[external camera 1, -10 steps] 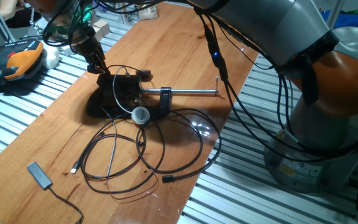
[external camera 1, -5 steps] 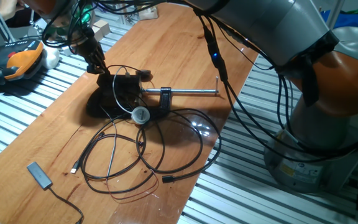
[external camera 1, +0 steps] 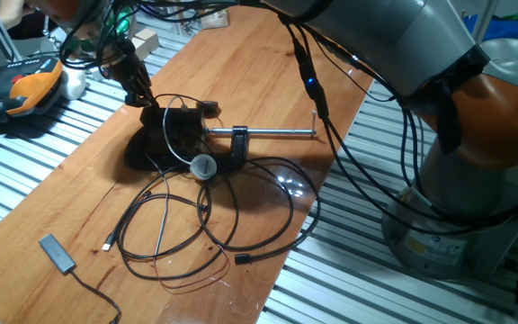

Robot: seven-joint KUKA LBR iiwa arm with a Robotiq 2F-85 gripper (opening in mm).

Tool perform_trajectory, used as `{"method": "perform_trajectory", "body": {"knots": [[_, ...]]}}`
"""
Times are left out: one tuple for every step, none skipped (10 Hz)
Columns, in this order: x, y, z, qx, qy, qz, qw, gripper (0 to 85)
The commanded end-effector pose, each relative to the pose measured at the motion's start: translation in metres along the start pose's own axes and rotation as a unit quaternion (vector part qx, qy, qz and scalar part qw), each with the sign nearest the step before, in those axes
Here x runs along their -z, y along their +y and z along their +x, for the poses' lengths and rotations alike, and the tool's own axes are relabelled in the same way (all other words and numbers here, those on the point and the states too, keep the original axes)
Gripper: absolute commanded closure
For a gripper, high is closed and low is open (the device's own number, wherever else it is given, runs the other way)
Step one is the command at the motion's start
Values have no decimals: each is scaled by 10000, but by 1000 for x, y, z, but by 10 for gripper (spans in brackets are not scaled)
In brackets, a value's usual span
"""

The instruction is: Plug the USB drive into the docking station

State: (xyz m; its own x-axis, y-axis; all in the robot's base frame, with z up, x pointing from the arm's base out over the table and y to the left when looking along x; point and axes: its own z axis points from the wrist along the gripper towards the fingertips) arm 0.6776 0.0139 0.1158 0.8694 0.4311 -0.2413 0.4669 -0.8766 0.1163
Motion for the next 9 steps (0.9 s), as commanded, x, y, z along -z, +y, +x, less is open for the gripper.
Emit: {"method": "perform_trajectory", "body": {"knots": [[2, 0, 0, 6, 9, -4, 10000, 850], [2, 0, 1, 6, 9, -4, 10000, 850], [1, 0, 1, 13, 6, -10, 10000, 850], [2, 0, 0, 10, -8, -20, 10000, 850], [1, 0, 0, -7, -32, -16, 10000, 850], [0, 0, -2, -8, -49, -15, 10000, 850], [0, 0, -2, -9, -73, -11, 10000, 850], [-1, 0, -2, -25, -87, -4, 10000, 850], [-1, -1, -2, -32, -100, 3, 9999, 850]]}}
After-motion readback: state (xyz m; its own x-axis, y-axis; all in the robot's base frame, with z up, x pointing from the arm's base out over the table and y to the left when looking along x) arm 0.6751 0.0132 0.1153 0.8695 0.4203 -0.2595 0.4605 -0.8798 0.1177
